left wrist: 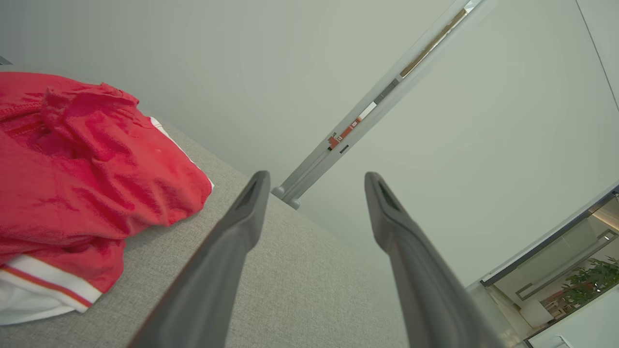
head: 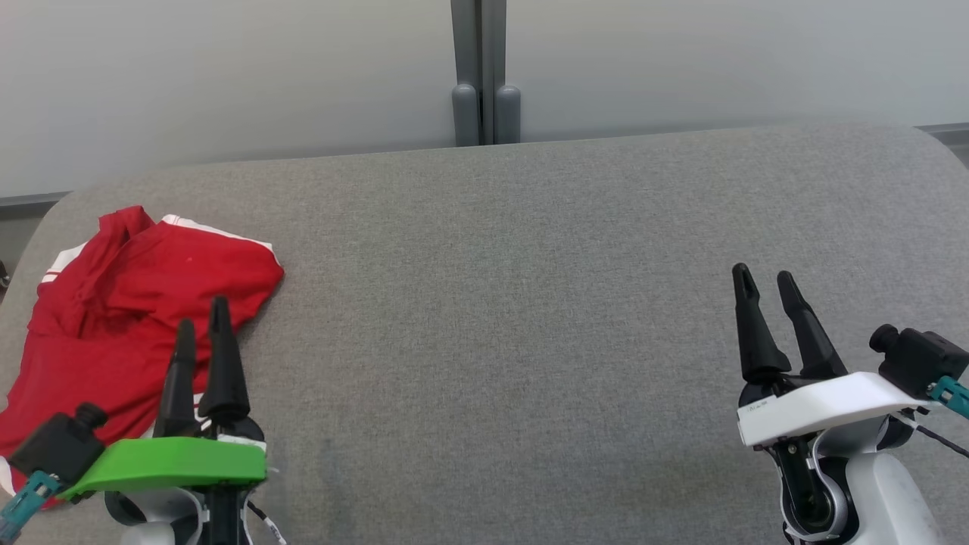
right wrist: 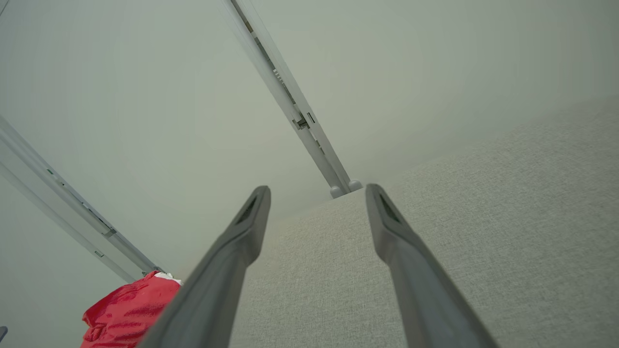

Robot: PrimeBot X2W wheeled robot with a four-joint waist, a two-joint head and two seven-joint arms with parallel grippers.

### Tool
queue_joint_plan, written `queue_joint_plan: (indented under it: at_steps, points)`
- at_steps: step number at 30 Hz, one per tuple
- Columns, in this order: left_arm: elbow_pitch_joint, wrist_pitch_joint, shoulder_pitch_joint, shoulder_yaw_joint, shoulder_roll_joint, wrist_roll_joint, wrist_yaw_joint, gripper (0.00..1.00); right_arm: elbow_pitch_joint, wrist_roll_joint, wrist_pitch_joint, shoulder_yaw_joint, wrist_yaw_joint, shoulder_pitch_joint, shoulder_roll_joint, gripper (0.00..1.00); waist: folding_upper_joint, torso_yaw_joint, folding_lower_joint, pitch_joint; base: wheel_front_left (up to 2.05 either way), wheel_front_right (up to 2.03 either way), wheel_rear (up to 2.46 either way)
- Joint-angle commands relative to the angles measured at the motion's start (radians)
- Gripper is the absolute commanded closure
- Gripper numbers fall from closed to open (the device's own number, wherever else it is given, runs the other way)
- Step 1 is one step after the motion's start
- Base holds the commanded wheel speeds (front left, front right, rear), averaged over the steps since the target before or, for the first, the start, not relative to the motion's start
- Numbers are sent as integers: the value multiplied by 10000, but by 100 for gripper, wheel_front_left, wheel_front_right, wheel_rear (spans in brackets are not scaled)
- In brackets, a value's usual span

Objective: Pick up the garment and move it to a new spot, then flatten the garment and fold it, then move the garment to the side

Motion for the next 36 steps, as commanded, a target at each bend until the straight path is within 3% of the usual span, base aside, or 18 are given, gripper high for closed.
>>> queue_joint_plan:
  at_steps: [1, 11, 27, 36]
  points:
    - [-220, -119, 19, -200, 65, 627, 52, 0, -204, -546, -117, 51, 4, -246, -69, 0, 0, -1, 0, 10, 0, 0, 0]
    - [-71, -405, 60, -1367, 115, 3306, 635, 0, -303, -2348, -401, 222, 4, -189, -43, 0, 0, -6, 0, 32, 0, 0, 0]
    - [57, -823, 93, -2374, 488, 5050, 1672, 0, -256, -4474, -831, 363, 4, -53, -18, 0, 0, -47, 0, 32, 0, 0, 0]
    - [130, -1029, 106, -2673, 564, 5807, 1848, 0, -309, -5170, -1023, 567, 4, -63, -22, 0, 0, -52, 0, 73, 0, 0, 0]
